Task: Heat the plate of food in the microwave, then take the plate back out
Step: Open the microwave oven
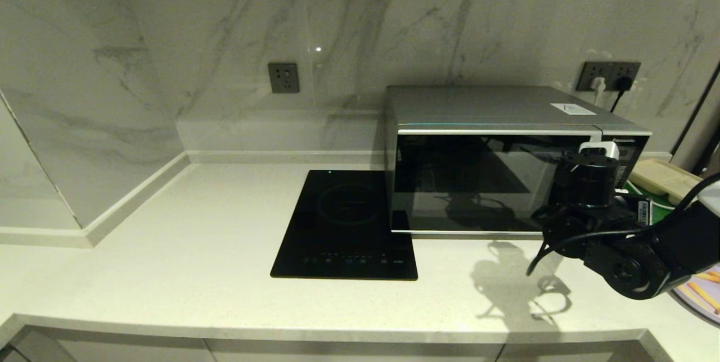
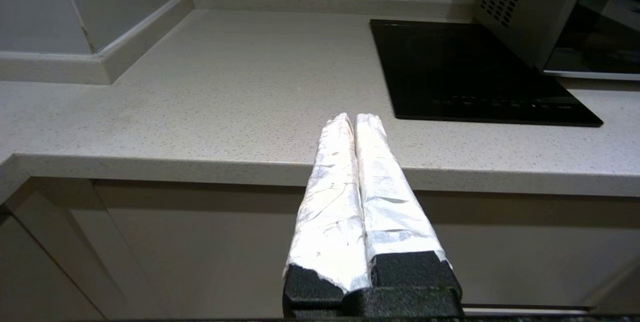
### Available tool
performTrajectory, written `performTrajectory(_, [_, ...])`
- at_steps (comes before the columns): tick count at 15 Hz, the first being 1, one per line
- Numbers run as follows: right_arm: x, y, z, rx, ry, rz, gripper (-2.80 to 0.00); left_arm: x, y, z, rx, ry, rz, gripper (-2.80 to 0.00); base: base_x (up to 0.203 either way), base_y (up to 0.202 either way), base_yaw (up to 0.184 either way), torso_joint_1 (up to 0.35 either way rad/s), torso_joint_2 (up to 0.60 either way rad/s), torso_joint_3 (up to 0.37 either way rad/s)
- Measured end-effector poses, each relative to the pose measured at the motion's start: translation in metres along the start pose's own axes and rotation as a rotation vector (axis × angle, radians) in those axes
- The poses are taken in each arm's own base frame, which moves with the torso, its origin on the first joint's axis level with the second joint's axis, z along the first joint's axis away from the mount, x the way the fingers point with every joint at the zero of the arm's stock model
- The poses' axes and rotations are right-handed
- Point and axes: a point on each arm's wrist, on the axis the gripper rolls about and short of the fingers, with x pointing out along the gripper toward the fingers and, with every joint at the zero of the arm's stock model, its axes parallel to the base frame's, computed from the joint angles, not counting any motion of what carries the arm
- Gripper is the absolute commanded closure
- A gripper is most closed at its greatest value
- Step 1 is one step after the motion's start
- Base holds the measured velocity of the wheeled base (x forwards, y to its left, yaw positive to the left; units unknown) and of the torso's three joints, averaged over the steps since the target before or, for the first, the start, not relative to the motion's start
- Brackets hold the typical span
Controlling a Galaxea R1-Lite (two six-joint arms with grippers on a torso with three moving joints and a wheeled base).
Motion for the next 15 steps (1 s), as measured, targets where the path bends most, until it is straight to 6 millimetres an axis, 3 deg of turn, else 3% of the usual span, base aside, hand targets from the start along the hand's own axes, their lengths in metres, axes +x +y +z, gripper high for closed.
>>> performTrajectory(6, [0.006, 0.013, -0.029, -0.008, 0.034, -0.006, 0.0, 0.0, 0.0, 0.0, 0.0, 0.0, 0.0, 0.0, 0.0, 0.0, 0.0, 0.0, 0.0, 0.0])
performTrajectory(15, [0.023, 0.026, -0.024, 0.077, 0.027, -0.028, 0.0, 0.0, 0.0, 0.0, 0.0, 0.0, 0.0, 0.0, 0.0, 0.0, 0.0, 0.0, 0.0, 0.0])
